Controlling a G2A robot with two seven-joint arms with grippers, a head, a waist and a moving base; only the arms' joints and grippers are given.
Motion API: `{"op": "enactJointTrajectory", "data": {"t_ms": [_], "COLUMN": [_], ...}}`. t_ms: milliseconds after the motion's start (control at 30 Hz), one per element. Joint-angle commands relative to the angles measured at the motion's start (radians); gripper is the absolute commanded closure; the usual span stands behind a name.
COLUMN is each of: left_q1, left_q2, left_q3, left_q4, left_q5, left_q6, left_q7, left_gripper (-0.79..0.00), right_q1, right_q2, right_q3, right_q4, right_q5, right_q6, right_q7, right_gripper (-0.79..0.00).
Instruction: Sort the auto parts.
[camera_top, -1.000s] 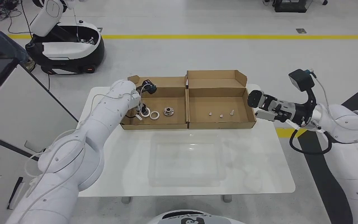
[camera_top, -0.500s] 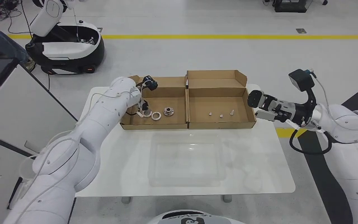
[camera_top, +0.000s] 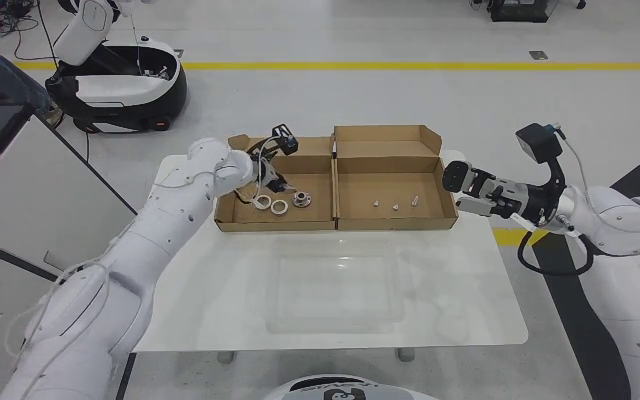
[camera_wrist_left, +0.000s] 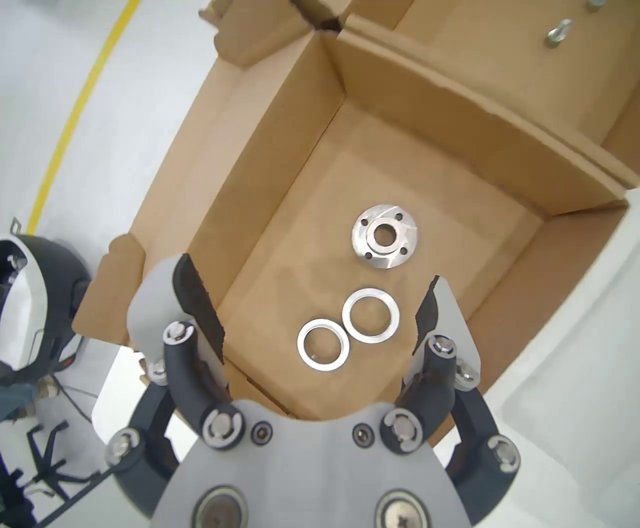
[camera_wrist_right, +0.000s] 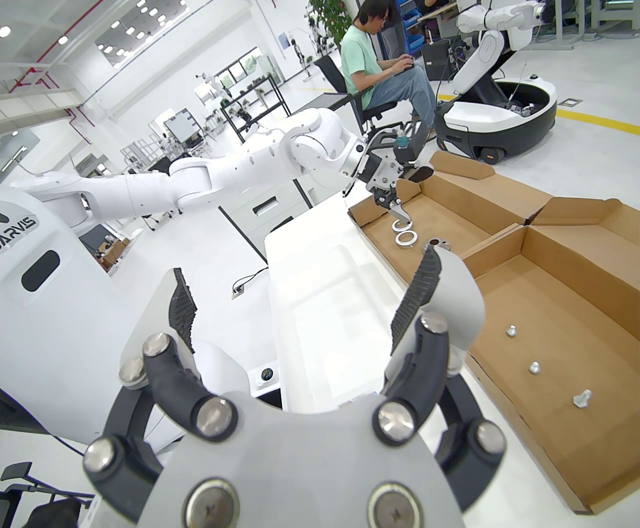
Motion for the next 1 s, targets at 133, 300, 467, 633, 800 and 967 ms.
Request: {"op": "enactJointTrajectory", "data": {"t_ms": [133, 300, 467, 633, 800, 967], "left_q1": [0.191, 0.376, 0.540, 0.678, 0.733, 0.737], "left_q2": [0.106, 0.175, 0.221, 0.250, 0.264, 0.265], "left_q3": [-0.207, -0.397, -0.564, -0.676, -0.725, -0.728], "left_q4": [-0.272, -0.470, -0.633, -0.745, -0.781, -0.783], "left_q5": [0.026, 0.031, 0.073, 0.120, 0.152, 0.155], "left_q6": [-0.138, -0.257, -0.381, -0.409, -0.409, -0.409], "left_q7": [0.123, 0.214, 0.332, 0.471, 0.547, 0.553], "left_gripper": [-0.785, -0.785, -0.785, -0.785, -0.784, -0.784], "right_q1": [0.000, 0.000, 0.000, 0.000, 0.000, 0.000], "right_q2": [0.000, 0.000, 0.000, 0.000, 0.000, 0.000], "right_q3": [0.000, 0.000, 0.000, 0.000, 0.000, 0.000], "right_q4": [0.000, 0.000, 0.000, 0.000, 0.000, 0.000], "right_q5": [0.000, 0.000, 0.000, 0.000, 0.000, 0.000], "right_q6": [0.000, 0.000, 0.000, 0.000, 0.000, 0.000], "right_q7": [0.000, 0.000, 0.000, 0.000, 0.000, 0.000], "right_gripper": [-0.785, -0.785, -0.785, -0.785, -0.785, -0.785]}}
